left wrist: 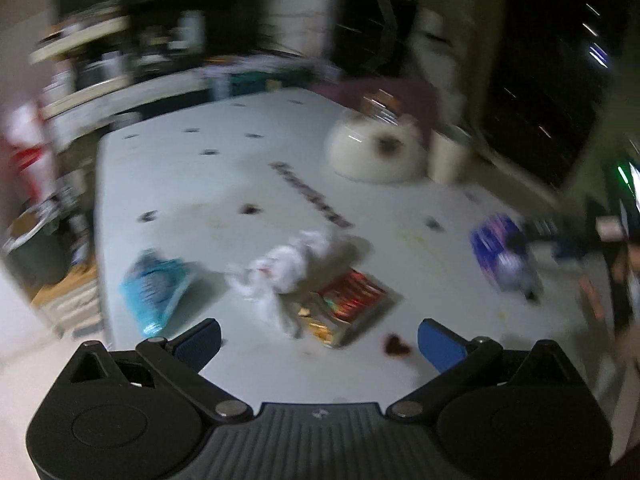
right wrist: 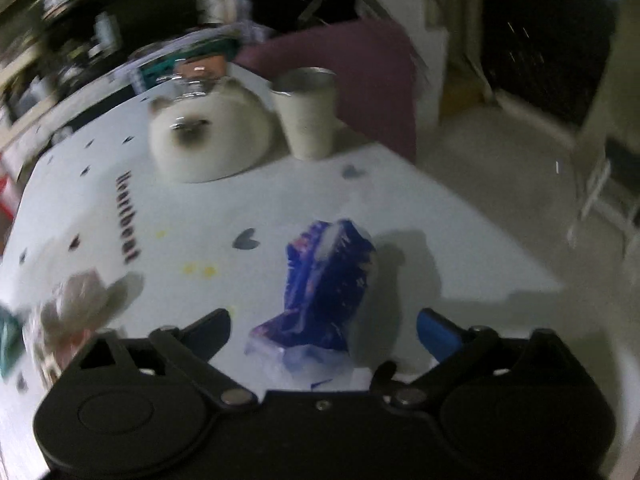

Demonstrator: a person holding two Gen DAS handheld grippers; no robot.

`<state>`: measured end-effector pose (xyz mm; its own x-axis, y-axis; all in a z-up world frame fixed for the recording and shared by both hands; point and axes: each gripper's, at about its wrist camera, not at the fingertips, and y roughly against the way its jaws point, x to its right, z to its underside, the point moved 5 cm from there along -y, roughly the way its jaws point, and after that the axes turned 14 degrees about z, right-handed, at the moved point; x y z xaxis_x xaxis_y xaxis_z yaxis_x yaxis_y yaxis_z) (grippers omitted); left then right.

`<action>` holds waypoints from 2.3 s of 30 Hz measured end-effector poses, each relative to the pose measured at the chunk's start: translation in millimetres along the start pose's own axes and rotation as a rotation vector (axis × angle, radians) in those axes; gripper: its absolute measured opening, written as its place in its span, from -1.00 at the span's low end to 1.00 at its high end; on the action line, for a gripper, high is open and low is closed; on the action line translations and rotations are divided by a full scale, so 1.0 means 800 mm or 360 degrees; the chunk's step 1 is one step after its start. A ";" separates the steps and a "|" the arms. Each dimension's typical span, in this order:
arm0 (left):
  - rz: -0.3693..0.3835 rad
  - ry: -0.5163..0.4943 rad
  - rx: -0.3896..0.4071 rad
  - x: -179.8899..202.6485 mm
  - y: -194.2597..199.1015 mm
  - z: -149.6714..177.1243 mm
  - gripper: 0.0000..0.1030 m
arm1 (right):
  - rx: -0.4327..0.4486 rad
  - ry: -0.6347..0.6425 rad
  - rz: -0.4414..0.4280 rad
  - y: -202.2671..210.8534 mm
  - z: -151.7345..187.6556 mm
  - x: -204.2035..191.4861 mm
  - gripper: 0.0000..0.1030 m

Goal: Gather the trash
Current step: 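Grasp the blue floral tissue pack with the right tool while the left tool reaches the red box, then close the left tool on the red cigarette box while the right tool lifts the tissue pack, then carry the red box and tissue pack in both tools over the wastebasket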

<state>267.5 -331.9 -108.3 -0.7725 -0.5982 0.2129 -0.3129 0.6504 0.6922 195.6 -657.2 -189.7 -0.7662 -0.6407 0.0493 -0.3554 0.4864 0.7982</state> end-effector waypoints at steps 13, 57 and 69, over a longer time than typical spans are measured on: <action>0.0329 -0.0454 -0.0331 0.008 -0.142 -0.031 1.00 | -0.0204 -0.0137 -0.0135 -0.040 0.007 0.006 0.69; 0.0030 -0.0053 -0.0368 -0.012 -0.209 -0.007 0.04 | -0.0329 0.0460 -0.0511 0.064 0.119 -0.043 -0.93; 0.0043 0.0088 -0.0385 -0.001 -0.169 0.025 0.01 | -0.0275 0.0464 -0.0488 0.072 0.119 -0.041 -0.94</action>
<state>299.5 -409.7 -215.6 -0.7451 -0.6115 0.2664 -0.1464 0.5395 0.8291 149.1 -552.0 -202.4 -0.4480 -0.8922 -0.0577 -0.4289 0.1578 0.8895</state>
